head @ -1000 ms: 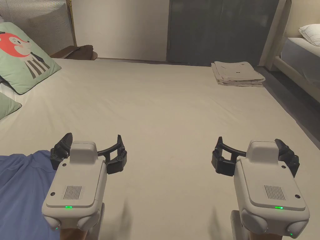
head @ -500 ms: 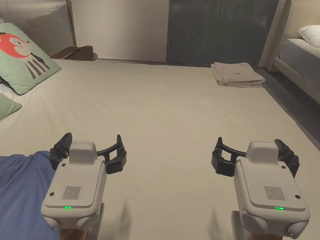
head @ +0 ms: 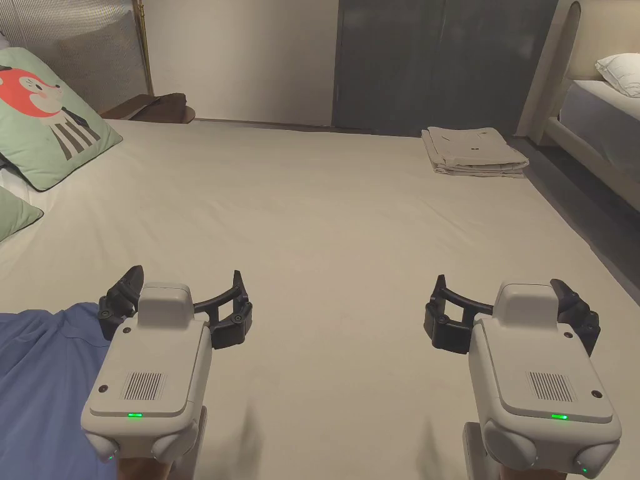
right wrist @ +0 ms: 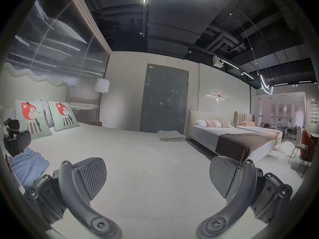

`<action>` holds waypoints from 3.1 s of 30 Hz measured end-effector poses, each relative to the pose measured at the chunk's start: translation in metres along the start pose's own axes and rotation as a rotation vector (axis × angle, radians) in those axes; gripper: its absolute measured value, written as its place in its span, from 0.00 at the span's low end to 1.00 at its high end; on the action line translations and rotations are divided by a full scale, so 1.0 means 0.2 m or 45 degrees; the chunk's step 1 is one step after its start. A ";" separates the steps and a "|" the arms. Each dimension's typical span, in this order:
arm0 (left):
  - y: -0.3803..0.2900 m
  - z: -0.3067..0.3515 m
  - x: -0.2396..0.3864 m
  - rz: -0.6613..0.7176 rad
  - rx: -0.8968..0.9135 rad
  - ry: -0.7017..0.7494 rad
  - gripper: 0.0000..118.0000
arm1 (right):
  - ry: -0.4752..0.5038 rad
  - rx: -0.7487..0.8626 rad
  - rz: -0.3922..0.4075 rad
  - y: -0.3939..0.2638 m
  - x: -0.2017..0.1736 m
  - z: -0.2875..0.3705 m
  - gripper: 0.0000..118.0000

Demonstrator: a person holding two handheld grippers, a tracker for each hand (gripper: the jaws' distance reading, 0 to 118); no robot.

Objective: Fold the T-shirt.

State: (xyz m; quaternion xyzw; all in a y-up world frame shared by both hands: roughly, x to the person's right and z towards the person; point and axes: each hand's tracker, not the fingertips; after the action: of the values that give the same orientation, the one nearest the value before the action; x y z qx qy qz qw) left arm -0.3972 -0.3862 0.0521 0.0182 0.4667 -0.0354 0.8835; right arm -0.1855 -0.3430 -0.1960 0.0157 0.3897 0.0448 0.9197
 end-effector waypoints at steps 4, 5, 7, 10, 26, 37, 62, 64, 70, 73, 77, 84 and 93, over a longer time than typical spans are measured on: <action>0.00 0.00 0.00 0.001 -0.003 0.001 0.94 | 0.002 0.001 0.000 0.00 0.00 0.00 0.99; 0.00 0.00 0.00 0.001 -0.003 0.000 0.94 | 0.001 -0.001 -0.001 0.00 0.00 0.00 0.99; 0.00 0.00 0.00 -0.005 0.001 -0.002 0.94 | 0.001 -0.001 -0.001 0.00 0.00 0.00 0.99; 0.01 0.00 0.00 -0.008 0.004 0.002 0.94 | 0.000 -0.002 -0.002 0.00 0.00 0.00 0.99; 0.04 0.01 0.03 0.034 0.017 -0.057 0.00 | 0.006 -0.010 0.022 0.00 -0.02 -0.02 0.00; 0.04 0.01 0.03 0.018 0.021 -0.040 0.00 | 0.032 -0.010 0.030 0.01 -0.03 -0.01 0.00; 0.10 0.56 -1.09 -0.108 -0.060 0.671 0.00 | 0.752 0.049 -0.019 0.11 -1.21 -0.08 0.00; 0.11 0.63 -1.14 -0.126 -0.066 0.711 0.00 | 0.795 0.050 -0.030 0.11 -1.28 -0.06 0.00; 0.12 0.72 -1.22 -0.134 -0.072 0.777 0.00 | 0.880 0.048 -0.031 0.12 -1.42 -0.02 0.00; 0.11 0.72 -1.22 -0.124 -0.084 0.780 0.00 | 0.896 0.050 -0.028 0.12 -1.44 -0.02 0.00; 0.09 0.68 -1.22 -0.108 -0.107 0.750 0.00 | 0.894 0.049 -0.023 0.11 -1.43 -0.04 0.00; 0.08 0.40 -1.27 0.136 -0.464 0.566 0.00 | 0.856 0.047 0.002 0.11 -1.36 -0.09 0.00; -0.16 -0.10 -1.35 0.416 -1.022 0.327 0.05 | 0.787 0.027 0.027 0.08 -1.29 -0.18 0.00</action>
State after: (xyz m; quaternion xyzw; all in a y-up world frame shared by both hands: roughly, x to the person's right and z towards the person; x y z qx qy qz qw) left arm -0.5675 -0.4055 0.2631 -0.2483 0.5404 0.2909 0.7495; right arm -0.3909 -0.3511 -0.0350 0.0151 0.6513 0.0528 0.7568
